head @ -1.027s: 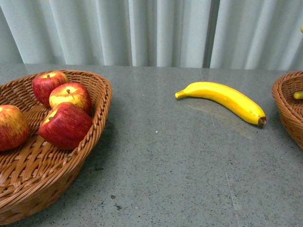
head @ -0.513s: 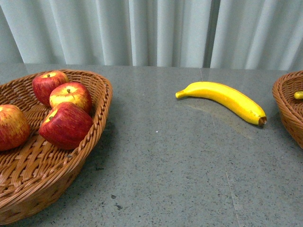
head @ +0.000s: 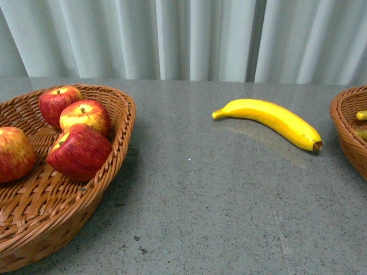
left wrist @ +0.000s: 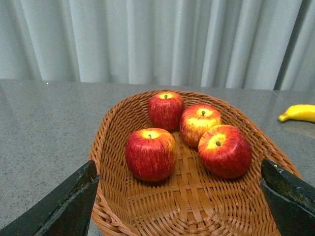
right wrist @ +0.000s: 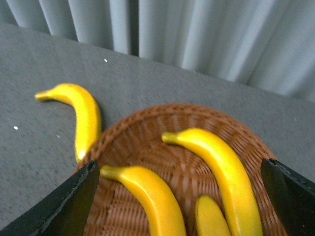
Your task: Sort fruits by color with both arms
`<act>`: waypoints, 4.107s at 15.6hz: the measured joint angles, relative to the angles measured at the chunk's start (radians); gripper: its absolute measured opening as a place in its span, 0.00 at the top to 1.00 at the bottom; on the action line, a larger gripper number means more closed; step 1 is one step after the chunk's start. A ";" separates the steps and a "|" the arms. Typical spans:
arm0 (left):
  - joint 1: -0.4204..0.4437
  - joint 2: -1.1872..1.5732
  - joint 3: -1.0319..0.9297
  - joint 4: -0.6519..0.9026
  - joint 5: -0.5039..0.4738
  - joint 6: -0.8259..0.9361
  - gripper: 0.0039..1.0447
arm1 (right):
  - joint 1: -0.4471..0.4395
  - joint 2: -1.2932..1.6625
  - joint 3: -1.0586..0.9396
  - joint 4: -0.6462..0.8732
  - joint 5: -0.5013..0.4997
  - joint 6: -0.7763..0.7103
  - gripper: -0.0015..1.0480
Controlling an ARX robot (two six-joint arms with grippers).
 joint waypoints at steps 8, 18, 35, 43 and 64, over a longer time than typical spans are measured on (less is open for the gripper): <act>0.000 0.000 0.000 0.000 0.000 0.000 0.06 | 0.562 0.531 0.479 0.011 0.259 0.102 0.06; 0.000 0.000 0.000 0.000 0.000 0.000 0.06 | 0.497 0.885 0.866 -0.342 0.349 -0.087 0.06; 0.000 0.000 0.000 0.000 0.000 0.000 0.06 | 0.515 0.949 0.873 -0.421 0.389 -0.137 0.54; 0.000 0.000 0.000 0.000 0.000 0.000 0.06 | 0.443 0.778 0.748 -0.139 0.151 0.143 0.66; 0.000 0.000 0.000 0.000 0.000 0.000 0.06 | -0.086 0.158 0.171 -0.036 -0.224 0.053 0.07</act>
